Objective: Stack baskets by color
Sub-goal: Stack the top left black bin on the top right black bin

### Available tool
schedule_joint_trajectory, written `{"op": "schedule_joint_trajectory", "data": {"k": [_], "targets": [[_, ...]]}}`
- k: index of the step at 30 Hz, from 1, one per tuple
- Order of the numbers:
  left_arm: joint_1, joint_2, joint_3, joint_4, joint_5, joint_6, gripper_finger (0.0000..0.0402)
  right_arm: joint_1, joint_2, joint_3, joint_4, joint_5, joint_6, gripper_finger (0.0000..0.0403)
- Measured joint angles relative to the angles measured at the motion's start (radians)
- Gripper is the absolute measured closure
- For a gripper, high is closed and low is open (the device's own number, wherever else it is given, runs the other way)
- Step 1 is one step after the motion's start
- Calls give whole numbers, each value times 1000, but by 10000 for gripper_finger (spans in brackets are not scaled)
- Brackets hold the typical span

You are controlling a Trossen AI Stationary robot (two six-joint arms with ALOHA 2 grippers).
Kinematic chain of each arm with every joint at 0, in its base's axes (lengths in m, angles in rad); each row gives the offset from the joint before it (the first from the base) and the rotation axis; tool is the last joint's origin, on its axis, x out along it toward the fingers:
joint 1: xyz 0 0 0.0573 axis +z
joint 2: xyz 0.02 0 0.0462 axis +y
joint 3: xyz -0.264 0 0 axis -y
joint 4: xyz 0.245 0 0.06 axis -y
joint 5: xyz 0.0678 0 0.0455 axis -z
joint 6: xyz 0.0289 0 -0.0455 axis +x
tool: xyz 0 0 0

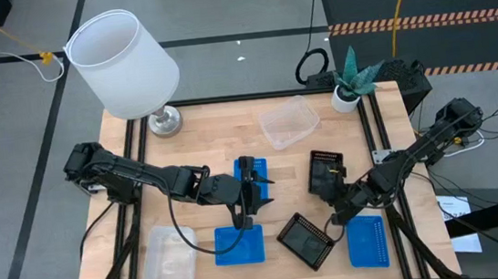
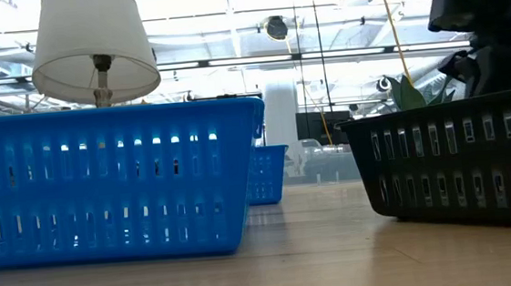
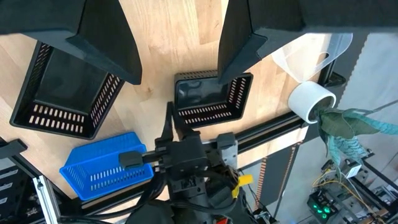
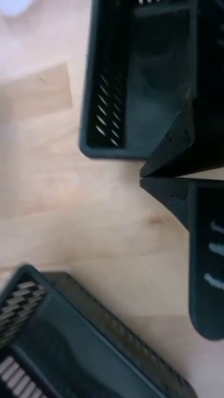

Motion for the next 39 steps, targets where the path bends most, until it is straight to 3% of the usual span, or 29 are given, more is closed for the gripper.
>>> {"op": "schedule_joint_trajectory", "data": {"k": [8,18,26,32,39], "targets": [[0,0,0,0,0,0,188,2,-6,0,-17,-62,8,399],[0,0,0,0,0,7,188,-39,-65,0,10,67,-9,399],[0,0,0,19,0,33,188,-297,-66,2,-18,44,-131,399],[0,0,0,18,0,48,188,-441,-67,26,-151,3,-186,399],[0,0,0,18,0,58,188,-626,-46,26,-123,-216,-391,399]]}}
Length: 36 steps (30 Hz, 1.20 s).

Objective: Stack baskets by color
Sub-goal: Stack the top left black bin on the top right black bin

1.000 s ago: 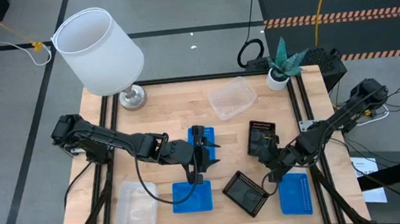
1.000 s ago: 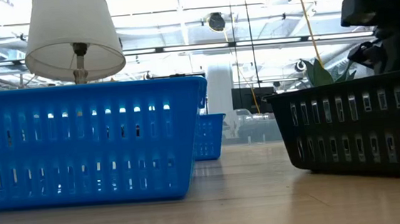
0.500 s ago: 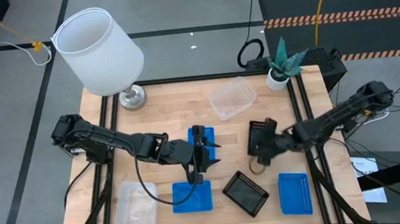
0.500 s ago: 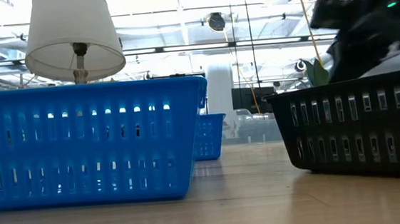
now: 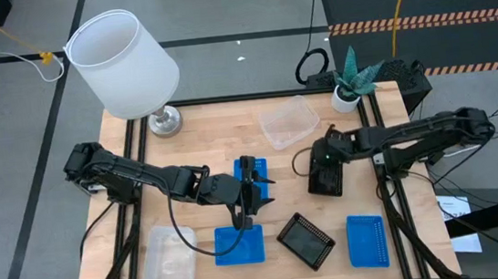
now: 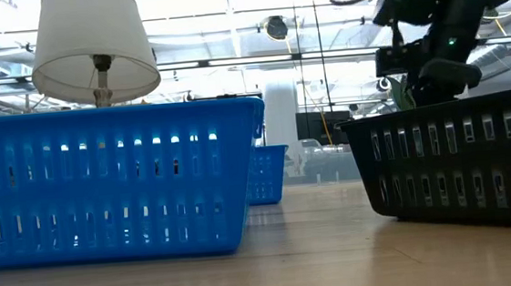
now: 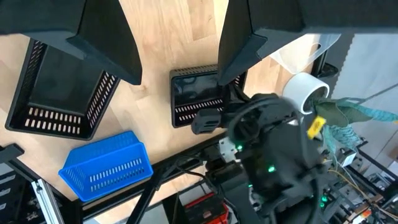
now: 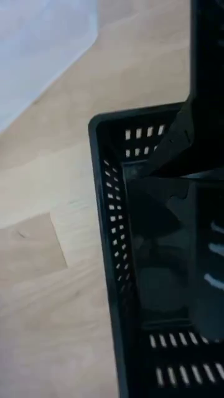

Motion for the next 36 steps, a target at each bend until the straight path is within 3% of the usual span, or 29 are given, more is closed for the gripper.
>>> {"op": "schedule_joint_trajectory", "data": {"k": [6,16,36], "targets": [[0,0,0,0,0,4,188,-67,63,0,40,-30,-96,399],[1,0,0,0,0,3,188,-86,179,0,141,-29,-160,399],[1,0,0,0,0,2,188,-85,184,0,175,-31,-181,399]]}}
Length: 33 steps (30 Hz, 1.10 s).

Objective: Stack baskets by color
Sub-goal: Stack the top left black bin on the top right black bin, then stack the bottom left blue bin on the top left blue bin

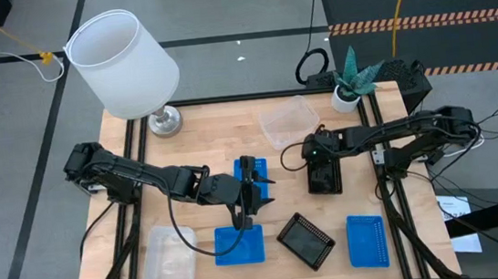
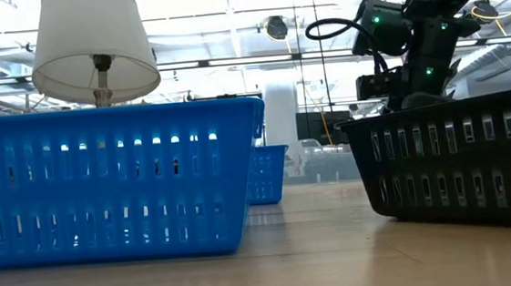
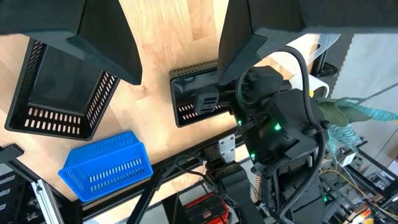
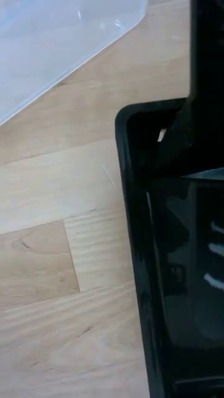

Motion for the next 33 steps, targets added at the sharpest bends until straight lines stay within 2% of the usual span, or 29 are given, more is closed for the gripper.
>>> {"op": "schedule_joint_trajectory", "data": {"k": [8,18,26,33], "targets": [[0,0,0,0,0,0,188,0,0,0,29,-53,3,399],[0,0,0,0,0,0,188,16,-24,0,13,-52,6,399],[0,0,0,0,0,-7,188,62,-160,0,-87,-50,89,399],[-17,0,0,9,-1,-76,188,170,-311,0,-155,-47,237,399]]}}
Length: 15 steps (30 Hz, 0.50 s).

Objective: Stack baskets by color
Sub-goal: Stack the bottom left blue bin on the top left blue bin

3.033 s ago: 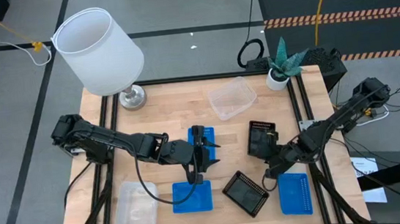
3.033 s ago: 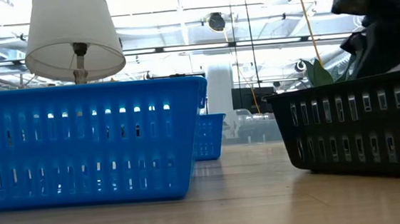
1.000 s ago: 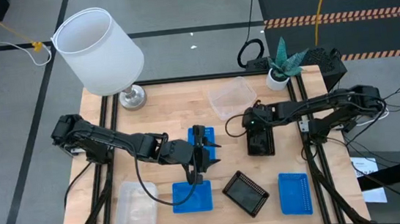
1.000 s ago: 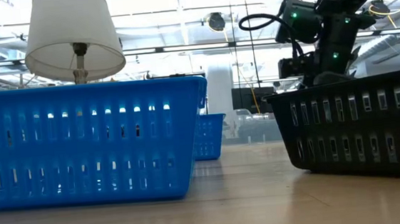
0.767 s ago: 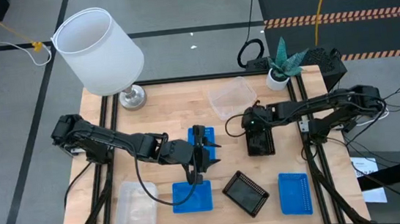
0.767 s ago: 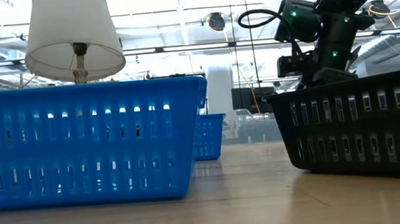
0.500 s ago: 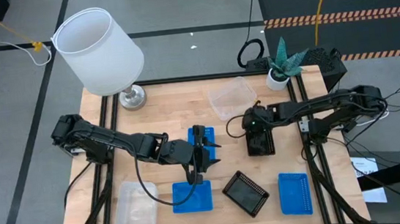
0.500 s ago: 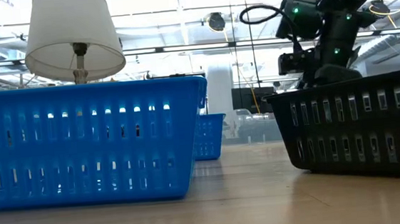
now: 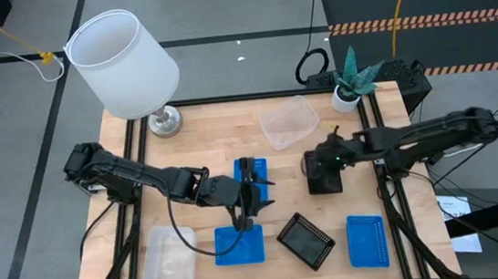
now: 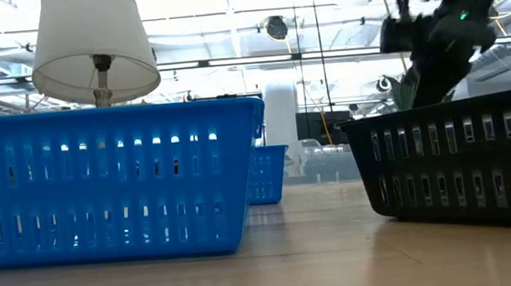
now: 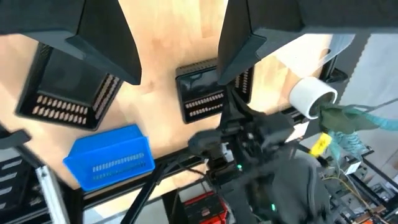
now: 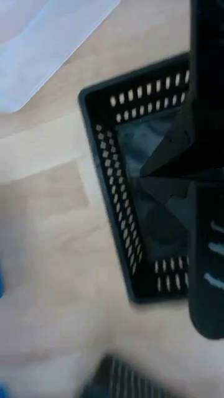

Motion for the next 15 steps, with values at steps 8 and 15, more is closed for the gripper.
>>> {"op": "schedule_joint_trajectory", "data": {"k": [8,15], "targets": [[-65,10,0,50,-7,2,188,194,-115,35,17,87,148,399],[-126,11,0,51,-107,-49,188,406,-102,105,44,235,213,399]]}}
